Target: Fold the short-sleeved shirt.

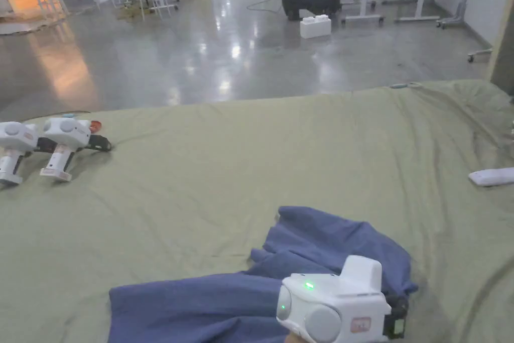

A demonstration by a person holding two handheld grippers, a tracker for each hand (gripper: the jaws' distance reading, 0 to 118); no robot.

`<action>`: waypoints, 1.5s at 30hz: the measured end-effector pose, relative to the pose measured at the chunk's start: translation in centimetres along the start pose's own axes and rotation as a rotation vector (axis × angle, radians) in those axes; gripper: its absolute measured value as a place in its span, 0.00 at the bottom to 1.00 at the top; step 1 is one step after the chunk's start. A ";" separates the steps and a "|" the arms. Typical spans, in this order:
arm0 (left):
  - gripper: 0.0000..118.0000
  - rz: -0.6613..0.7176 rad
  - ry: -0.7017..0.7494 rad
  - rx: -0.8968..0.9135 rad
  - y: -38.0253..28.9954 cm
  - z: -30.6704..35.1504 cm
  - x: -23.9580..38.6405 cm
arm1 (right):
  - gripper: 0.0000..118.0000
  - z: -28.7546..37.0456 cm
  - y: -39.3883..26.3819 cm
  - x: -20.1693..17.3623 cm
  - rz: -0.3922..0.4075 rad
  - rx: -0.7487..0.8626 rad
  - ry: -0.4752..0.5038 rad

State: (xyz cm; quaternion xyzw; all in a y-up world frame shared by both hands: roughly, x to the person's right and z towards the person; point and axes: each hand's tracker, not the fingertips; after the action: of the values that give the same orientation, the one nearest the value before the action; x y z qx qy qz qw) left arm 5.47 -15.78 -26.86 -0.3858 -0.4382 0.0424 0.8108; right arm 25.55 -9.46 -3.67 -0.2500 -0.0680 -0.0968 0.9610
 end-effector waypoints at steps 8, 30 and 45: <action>0.12 -0.015 -0.083 -0.078 -6.3 -2.4 5.2 | 0.00 0.9 -0.8 0.2 -0.002 -0.006 -0.021; 0.35 -0.223 0.820 0.723 -6.0 37.3 6.9 | 0.00 0.9 8.0 -7.5 0.210 0.324 0.183; 0.00 -0.151 0.789 0.772 -7.0 38.7 6.9 | 0.00 2.0 8.1 -8.9 0.200 0.333 0.198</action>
State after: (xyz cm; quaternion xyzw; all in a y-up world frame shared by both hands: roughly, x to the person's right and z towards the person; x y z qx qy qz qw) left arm -20.99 4.95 -5.24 -0.0149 -0.0803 -0.0060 0.9966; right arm 18.53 -0.18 -7.36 -0.0826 0.0371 -0.0124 0.9958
